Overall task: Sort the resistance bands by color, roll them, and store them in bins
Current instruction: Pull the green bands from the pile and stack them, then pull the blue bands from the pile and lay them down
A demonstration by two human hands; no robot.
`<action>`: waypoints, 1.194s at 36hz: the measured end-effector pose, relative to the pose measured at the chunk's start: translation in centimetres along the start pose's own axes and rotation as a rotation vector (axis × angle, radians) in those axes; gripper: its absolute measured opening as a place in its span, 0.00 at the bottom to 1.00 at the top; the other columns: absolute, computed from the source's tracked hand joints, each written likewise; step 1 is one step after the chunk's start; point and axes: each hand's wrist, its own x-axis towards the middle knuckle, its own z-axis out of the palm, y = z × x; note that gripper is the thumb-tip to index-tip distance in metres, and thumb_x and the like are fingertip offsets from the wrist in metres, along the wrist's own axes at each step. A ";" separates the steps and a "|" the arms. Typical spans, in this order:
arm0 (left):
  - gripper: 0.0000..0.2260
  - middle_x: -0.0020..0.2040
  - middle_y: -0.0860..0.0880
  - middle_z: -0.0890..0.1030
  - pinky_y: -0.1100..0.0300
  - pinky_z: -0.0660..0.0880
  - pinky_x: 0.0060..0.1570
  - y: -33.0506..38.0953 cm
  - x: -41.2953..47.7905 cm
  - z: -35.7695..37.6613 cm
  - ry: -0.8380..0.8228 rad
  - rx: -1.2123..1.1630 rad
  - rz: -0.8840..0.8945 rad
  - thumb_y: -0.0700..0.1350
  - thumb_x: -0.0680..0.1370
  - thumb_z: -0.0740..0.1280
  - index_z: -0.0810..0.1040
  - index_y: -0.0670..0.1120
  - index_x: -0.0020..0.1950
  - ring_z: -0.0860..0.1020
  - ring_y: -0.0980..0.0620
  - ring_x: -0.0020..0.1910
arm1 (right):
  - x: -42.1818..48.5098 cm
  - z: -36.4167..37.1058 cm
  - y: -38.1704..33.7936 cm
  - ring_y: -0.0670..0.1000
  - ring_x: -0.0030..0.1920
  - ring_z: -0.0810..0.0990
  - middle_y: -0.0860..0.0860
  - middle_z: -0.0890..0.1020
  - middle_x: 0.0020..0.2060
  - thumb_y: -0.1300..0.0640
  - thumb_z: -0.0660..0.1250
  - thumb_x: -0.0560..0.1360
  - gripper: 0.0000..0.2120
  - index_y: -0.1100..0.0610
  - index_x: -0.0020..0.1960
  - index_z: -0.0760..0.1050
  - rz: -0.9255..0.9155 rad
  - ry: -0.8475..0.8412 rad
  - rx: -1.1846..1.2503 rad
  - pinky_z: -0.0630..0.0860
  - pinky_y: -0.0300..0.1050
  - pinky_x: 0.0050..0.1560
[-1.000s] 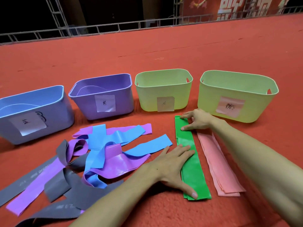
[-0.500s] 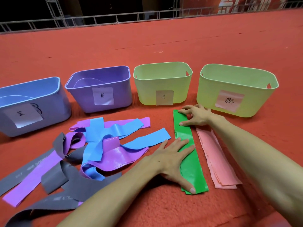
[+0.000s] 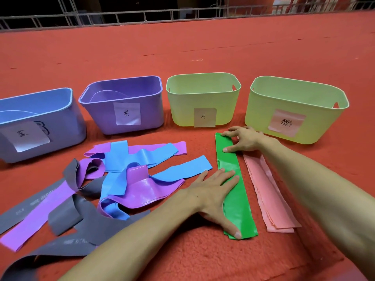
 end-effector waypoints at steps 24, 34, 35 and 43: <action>0.28 0.77 0.40 0.59 0.55 0.58 0.72 0.5 -3.3 -1.1 0.129 -0.113 0.081 0.53 0.78 0.66 0.66 0.41 0.73 0.60 0.45 0.74 | -5.5 -0.4 -7.5 0.52 0.59 0.78 0.52 0.82 0.56 0.52 0.71 0.73 0.10 0.53 0.52 0.83 -0.152 0.315 0.111 0.71 0.41 0.56; 0.13 0.55 0.42 0.78 0.49 0.72 0.58 -2.1 -9.0 0.5 0.259 -0.119 0.040 0.47 0.75 0.68 0.79 0.41 0.55 0.75 0.44 0.56 | -7.7 2.7 -13.1 0.59 0.65 0.69 0.52 0.75 0.59 0.43 0.72 0.70 0.09 0.42 0.49 0.81 0.035 0.092 0.065 0.68 0.58 0.64; 0.12 0.55 0.42 0.78 0.49 0.72 0.58 -2.4 -9.5 0.5 0.260 -0.128 0.025 0.46 0.75 0.68 0.79 0.41 0.55 0.75 0.44 0.55 | -7.8 2.7 -13.4 0.61 0.67 0.66 0.53 0.73 0.61 0.43 0.71 0.70 0.10 0.42 0.51 0.81 0.077 0.103 0.058 0.65 0.62 0.66; 0.13 0.57 0.41 0.77 0.56 0.69 0.55 -3.6 -12.7 0.6 0.276 -0.141 -0.097 0.45 0.77 0.67 0.78 0.40 0.57 0.75 0.45 0.55 | -7.4 3.4 -14.1 0.59 0.60 0.75 0.53 0.81 0.53 0.43 0.72 0.64 0.14 0.49 0.46 0.81 0.158 0.146 0.155 0.69 0.59 0.64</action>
